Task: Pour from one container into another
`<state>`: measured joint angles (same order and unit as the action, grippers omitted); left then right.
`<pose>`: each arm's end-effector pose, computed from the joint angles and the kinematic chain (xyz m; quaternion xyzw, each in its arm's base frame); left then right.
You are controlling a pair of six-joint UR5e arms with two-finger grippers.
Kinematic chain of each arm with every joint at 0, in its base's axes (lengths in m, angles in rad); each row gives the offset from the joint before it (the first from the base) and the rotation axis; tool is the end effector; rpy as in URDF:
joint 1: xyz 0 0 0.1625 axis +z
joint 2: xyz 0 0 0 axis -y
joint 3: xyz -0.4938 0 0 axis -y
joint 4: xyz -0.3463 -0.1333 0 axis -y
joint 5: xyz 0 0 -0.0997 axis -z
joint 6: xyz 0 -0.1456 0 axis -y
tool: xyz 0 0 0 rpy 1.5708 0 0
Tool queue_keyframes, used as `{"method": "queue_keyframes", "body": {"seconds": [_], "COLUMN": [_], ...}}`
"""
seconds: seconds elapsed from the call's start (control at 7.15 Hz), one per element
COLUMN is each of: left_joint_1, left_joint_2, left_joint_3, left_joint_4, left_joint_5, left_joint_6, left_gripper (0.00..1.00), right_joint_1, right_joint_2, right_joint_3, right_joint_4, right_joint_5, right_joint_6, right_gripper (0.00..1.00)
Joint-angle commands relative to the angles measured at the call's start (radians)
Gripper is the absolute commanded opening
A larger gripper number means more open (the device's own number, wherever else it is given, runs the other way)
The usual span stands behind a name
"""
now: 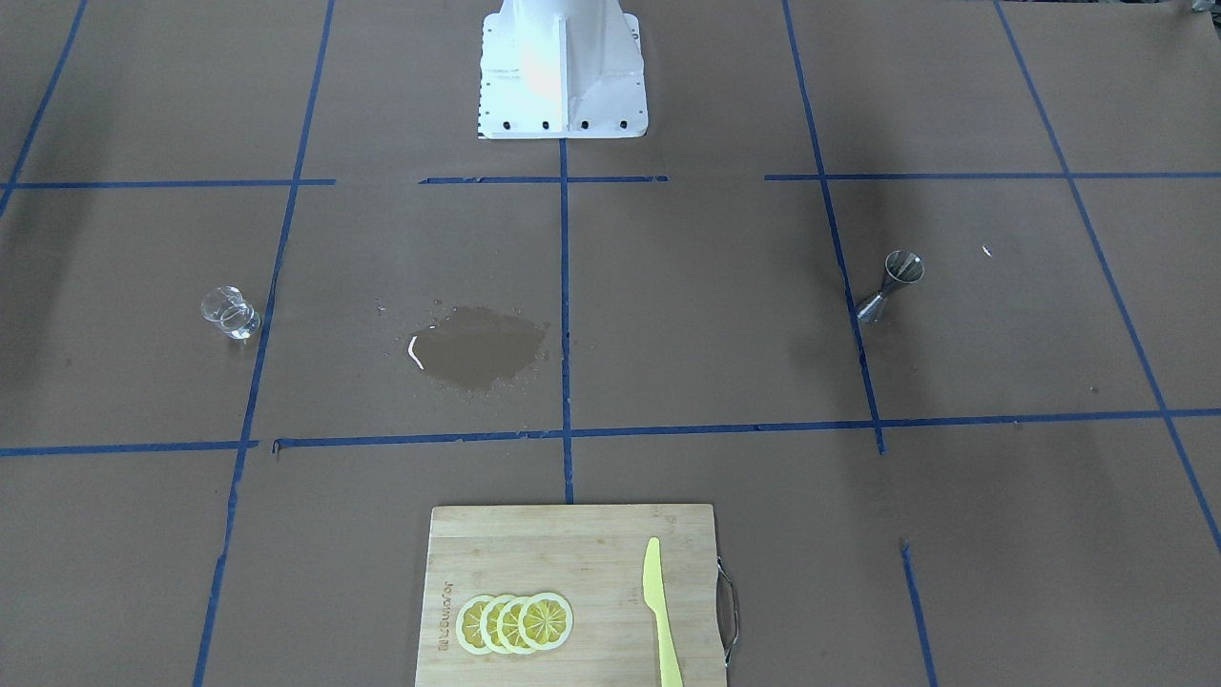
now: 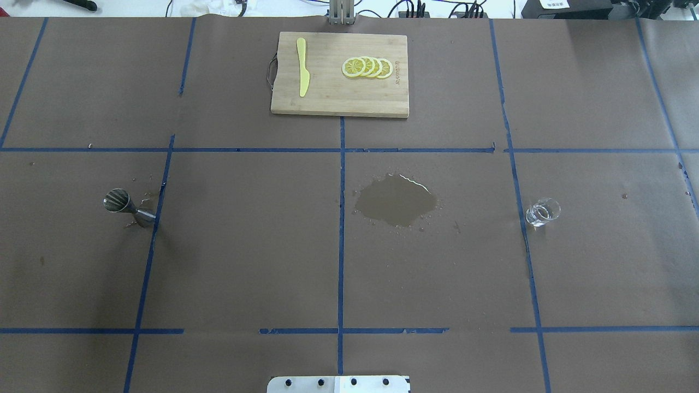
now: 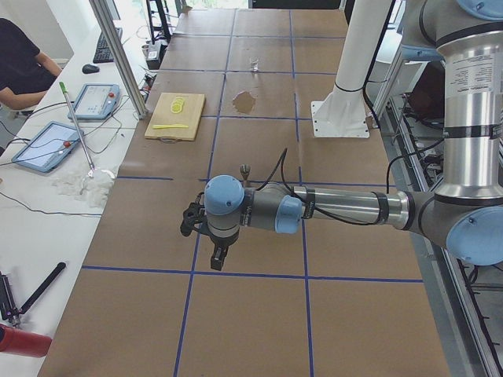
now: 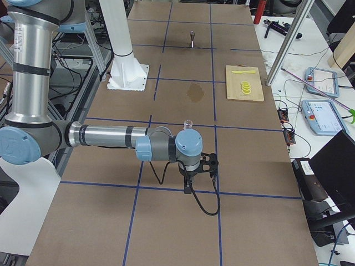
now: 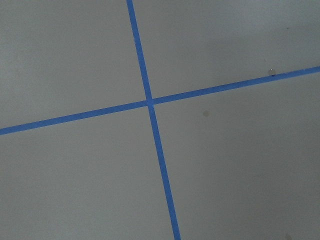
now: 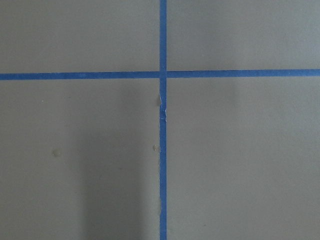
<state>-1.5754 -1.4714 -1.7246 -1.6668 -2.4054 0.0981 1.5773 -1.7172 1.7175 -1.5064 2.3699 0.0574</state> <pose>-0.0273 -0.4099 0.7168 0.0893 0.4001 0.0730 0.9092 0.0314 -0.3801 0.7458 0.0199 -0.3894 0.0168 0.9207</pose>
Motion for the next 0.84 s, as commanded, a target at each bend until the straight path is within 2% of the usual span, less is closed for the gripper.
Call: {"method": "queue_keyframes", "body": {"seconds": [0.0,0.28,0.7], "left_joint_1": [0.000,0.000,0.003], "left_joint_2": [-0.003,-0.019,-0.176], "left_joint_3": [-0.001,-0.010,-0.004], "left_joint_4": [-0.001,-0.008,-0.011], "left_joint_5": [0.000,0.000,0.012], "left_joint_6": [0.000,-0.001,-0.003], "left_gripper": [1.00,1.00,1.00], "right_joint_1": [0.001,0.001,0.001], "right_joint_2": [-0.001,-0.002,-0.002], "right_joint_3": [0.004,0.023,0.041], "right_joint_4": [0.002,0.006,0.006], "right_joint_5": [0.002,0.003,0.005], "right_joint_6": [-0.001,-0.001,-0.002], "right_gripper": [1.00,1.00,1.00]}}
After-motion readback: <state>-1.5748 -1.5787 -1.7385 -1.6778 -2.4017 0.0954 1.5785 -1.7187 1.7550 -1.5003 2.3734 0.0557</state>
